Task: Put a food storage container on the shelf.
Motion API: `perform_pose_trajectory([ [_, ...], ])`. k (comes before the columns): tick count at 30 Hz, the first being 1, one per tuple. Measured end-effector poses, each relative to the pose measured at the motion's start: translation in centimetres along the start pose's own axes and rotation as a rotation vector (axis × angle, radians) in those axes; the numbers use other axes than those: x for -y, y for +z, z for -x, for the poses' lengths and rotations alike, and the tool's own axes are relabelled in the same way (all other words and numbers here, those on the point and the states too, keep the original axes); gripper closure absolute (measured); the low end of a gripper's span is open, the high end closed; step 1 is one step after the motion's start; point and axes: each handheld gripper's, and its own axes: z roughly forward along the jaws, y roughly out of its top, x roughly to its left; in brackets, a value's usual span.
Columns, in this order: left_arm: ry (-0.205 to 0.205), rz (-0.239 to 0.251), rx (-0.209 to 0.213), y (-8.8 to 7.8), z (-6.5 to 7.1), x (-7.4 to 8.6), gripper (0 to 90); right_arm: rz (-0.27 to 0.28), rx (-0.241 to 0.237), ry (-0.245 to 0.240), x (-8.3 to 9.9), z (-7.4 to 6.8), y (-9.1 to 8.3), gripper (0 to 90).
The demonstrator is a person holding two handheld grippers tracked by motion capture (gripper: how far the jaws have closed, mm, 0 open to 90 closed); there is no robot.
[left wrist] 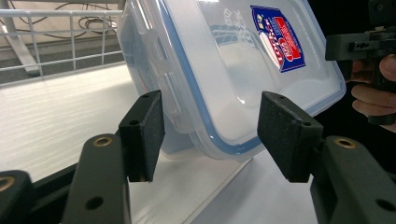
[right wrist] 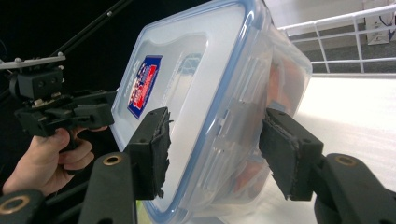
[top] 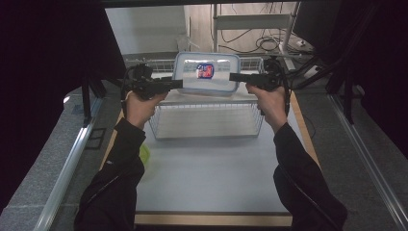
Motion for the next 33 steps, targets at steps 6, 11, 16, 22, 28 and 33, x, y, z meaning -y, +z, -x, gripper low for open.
perform_pose_trajectory([
  [6, 0.002, 0.032, -0.011, 0.3, 0.2, 0.1, 32.9, 0.017, 0.064, -0.040, -0.3, -0.4, 0.1, 44.0],
  [11, 0.074, 0.057, -0.108, 0.3, 1.1, -0.4, 23.8, -0.004, 0.151, -0.139, -0.5, -1.6, 0.7, 42.1],
  [16, 0.131, 0.082, -0.129, -1.2, 2.0, 0.3, 26.0, -0.004, 0.187, -0.228, 0.0, -2.8, 0.0, 42.9],
  [22, 0.172, 0.117, -0.121, -3.4, 3.6, 2.8, 47.1, 0.008, 0.205, -0.335, 1.5, -4.0, -1.7, 63.6],
  [28, 0.193, 0.051, -0.125, -2.3, 4.3, 3.9, 80.6, -0.095, 0.195, -0.362, 3.5, -3.5, -0.5, 87.0],
  [33, 0.198, 0.026, -0.154, -0.4, 4.2, 3.7, 86.4, -0.118, 0.198, -0.360, 3.7, -3.3, 0.7, 88.6],
])
